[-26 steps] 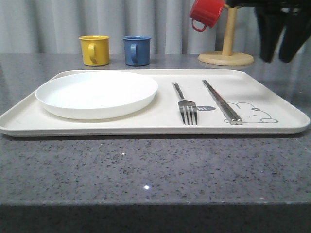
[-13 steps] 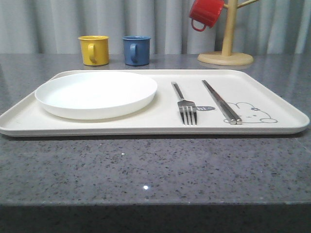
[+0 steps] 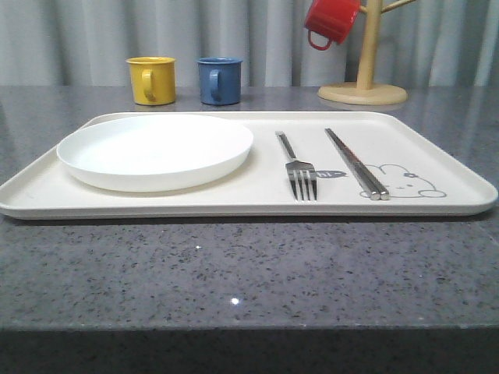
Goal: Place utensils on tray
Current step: 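Grasp the steel spoon with the right gripper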
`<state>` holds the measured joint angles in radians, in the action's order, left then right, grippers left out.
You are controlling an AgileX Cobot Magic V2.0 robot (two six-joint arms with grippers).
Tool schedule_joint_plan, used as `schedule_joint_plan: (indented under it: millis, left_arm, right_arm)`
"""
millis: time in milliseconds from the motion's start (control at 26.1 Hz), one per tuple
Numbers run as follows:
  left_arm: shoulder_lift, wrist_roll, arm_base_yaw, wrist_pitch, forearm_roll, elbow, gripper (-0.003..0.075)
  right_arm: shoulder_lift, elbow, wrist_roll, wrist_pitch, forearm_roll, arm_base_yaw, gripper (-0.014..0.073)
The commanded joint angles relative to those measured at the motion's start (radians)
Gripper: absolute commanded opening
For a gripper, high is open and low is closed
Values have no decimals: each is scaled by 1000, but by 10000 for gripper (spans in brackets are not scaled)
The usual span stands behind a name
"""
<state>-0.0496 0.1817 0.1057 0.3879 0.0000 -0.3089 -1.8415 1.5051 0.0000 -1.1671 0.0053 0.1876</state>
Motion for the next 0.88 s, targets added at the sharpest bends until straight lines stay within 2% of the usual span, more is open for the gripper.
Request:
schedule_joint_plan:
  millis: [0,77,230,307,499,652,844]
  left_arm:
    - [-11,-13,-4,-79,-6,-26,-18]
    - [-11,-13,-4,-79,-6,-26,-18]
    - [-11,-13,-4,-79,-6,-26,-18]
    - [-11,-13,-4,-79,-6,-26,-18]
    - [-11,-13,-4,-79,-6,-26,-18]
    - [-11,-13,-4,-79,-6,-26,-18]
    - [-11,-13,-4,-79,-6,-26,-18]
  right_arm:
    - [33,32,-6,6,0,5,269]
    - [33,32,-6,-1,-5,5,223]
    - [44,33,-6,-11,-5,5,66]
    - [57,34,-6,-12,-5,5,31]
    - [118,37,-6,-26,-5,5,31]
    - [188,37,-5,-75,47,-9,31]
    - [272,37,8,-131,85,-99,31]
